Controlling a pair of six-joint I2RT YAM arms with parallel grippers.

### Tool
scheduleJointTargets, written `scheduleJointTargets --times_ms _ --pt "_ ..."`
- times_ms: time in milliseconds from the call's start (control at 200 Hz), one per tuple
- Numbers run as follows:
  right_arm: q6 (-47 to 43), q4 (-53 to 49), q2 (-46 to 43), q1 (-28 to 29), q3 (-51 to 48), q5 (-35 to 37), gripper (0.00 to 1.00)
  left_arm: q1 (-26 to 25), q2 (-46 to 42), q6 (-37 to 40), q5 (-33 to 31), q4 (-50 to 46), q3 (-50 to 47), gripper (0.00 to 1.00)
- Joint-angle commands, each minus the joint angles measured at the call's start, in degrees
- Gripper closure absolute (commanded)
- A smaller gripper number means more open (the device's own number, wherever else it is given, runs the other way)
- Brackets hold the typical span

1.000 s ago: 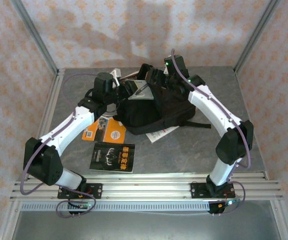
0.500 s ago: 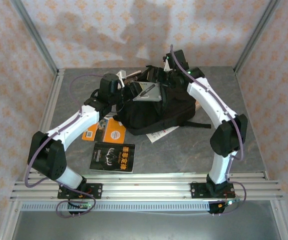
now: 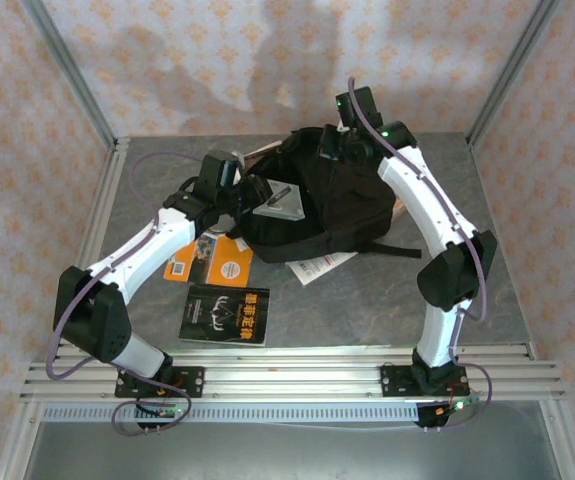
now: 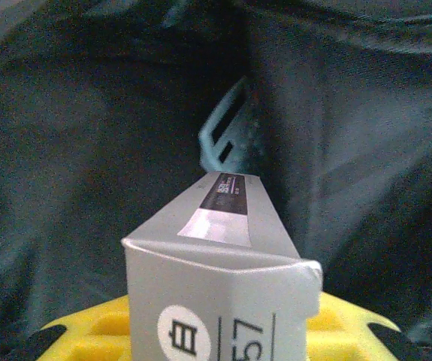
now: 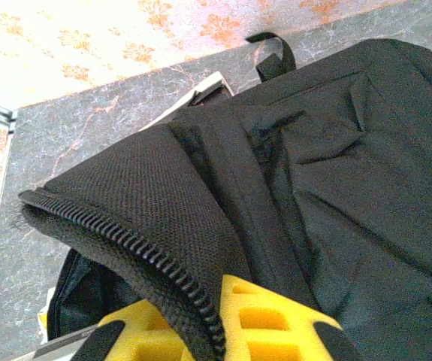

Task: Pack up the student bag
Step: Place the pencil case in the student bag.

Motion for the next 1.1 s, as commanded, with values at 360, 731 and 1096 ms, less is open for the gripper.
scheduleJointTargets --times_ms 360,731,1096 --pt "3.4 -1.7 -0.1 0.0 10.6 -1.1 1.0 -2.3 16.3 -3.7 2.3 5.5 16.0 0.74" --pt "5.7 -2.2 2.5 -0.1 14.6 2.9 1.0 -6.5 35.6 -16.1 8.1 23.7 28.4 0.6" --pt "-2.1 -6.1 4.2 -1.3 19.8 29.8 1.0 -7.5 31.5 -2.4 8.9 0.5 39.2 0.08"
